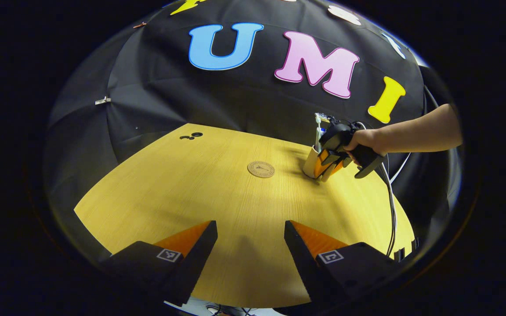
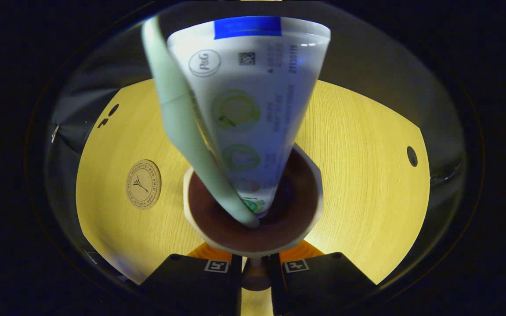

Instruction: Put the toothbrush and toothpaste on the desktop into the cup, then pick up the cup and place it on the coaster on the desktop.

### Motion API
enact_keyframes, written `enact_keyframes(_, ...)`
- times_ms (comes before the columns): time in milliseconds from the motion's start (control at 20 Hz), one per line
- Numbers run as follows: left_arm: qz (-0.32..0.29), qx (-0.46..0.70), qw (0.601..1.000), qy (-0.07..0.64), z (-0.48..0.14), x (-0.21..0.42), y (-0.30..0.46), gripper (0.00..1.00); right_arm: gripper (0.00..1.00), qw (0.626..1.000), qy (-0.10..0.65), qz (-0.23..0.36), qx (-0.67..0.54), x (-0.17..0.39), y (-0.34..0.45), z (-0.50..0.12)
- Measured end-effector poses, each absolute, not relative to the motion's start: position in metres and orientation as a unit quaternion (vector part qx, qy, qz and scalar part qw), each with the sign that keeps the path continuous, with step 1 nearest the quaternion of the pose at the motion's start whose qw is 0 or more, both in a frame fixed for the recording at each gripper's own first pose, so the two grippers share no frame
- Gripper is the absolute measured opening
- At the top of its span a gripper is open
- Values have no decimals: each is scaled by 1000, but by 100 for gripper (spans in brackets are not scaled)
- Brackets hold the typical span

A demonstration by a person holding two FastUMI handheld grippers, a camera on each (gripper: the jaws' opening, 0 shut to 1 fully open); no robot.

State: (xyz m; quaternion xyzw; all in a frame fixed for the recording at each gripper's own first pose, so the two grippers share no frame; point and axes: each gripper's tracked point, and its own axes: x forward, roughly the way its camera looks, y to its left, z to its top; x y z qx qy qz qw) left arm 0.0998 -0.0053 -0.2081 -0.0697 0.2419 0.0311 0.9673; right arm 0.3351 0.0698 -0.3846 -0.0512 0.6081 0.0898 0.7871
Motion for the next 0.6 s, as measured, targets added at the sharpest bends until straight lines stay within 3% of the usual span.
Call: enact_keyframes(600,33,-64,967,245,-211,90,-5,97,30,798,582,133,-81,333,109,-352)
